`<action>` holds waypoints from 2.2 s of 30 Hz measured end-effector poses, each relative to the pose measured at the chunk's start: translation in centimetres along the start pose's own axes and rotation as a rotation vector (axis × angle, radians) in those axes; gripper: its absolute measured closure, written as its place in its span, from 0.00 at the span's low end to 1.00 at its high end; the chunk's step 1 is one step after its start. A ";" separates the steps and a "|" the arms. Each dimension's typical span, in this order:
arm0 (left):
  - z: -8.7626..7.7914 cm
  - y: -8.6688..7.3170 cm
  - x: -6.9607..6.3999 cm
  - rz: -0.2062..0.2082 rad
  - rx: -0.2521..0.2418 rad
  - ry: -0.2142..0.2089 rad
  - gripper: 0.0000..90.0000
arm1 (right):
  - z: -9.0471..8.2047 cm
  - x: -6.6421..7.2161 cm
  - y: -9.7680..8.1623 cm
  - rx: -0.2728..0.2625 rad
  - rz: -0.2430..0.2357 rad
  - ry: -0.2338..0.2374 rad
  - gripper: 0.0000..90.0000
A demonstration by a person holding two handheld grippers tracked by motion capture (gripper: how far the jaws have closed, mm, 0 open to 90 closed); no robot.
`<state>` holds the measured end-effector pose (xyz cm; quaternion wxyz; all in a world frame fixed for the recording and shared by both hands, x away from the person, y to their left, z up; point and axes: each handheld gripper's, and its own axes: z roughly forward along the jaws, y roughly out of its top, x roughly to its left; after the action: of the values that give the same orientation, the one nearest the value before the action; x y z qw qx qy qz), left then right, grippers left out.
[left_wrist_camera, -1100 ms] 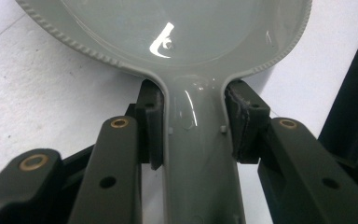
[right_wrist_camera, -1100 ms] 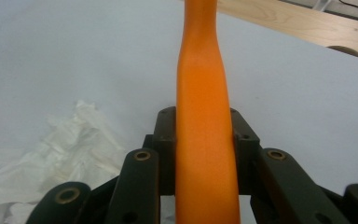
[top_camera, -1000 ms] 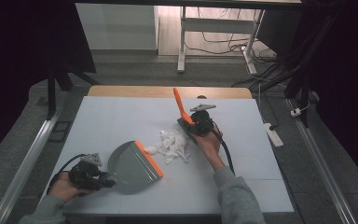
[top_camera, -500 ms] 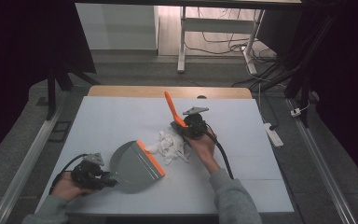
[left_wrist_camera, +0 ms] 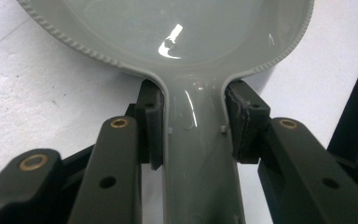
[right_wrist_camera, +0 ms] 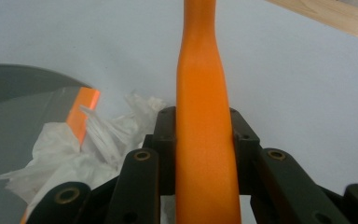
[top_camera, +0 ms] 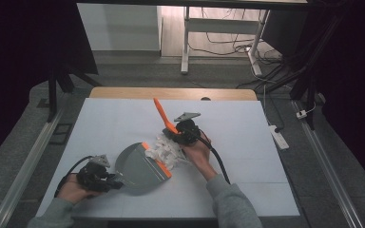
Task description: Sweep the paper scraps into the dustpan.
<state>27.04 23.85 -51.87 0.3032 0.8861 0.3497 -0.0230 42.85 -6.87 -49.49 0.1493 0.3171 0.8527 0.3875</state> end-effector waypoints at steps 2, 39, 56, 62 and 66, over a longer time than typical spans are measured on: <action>0.1 0.1 -0.1 -0.001 -0.001 0.001 0.68 | 0.0 0.3 0.1 0.000 0.000 0.007 0.78; 0.9 0.7 -0.3 0.008 -0.003 -0.010 0.68 | -3.1 5.6 1.6 -0.116 -0.123 0.186 0.78; 1.0 0.6 -0.3 0.001 -0.010 -0.012 0.68 | -4.9 0.3 0.1 -0.150 0.002 0.024 0.78; 1.0 0.6 -0.3 0.003 -0.009 -0.011 0.68 | -3.2 -1.8 0.1 -0.096 0.036 -0.044 0.78; 1.0 0.6 -0.3 0.002 -0.010 -0.012 0.68 | -1.4 -2.8 0.1 -0.040 0.049 -0.074 0.78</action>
<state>27.37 22.77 -52.29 0.3097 0.8848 0.3470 -0.0263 44.37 -9.45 -48.51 0.1776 0.3490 0.8306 0.3960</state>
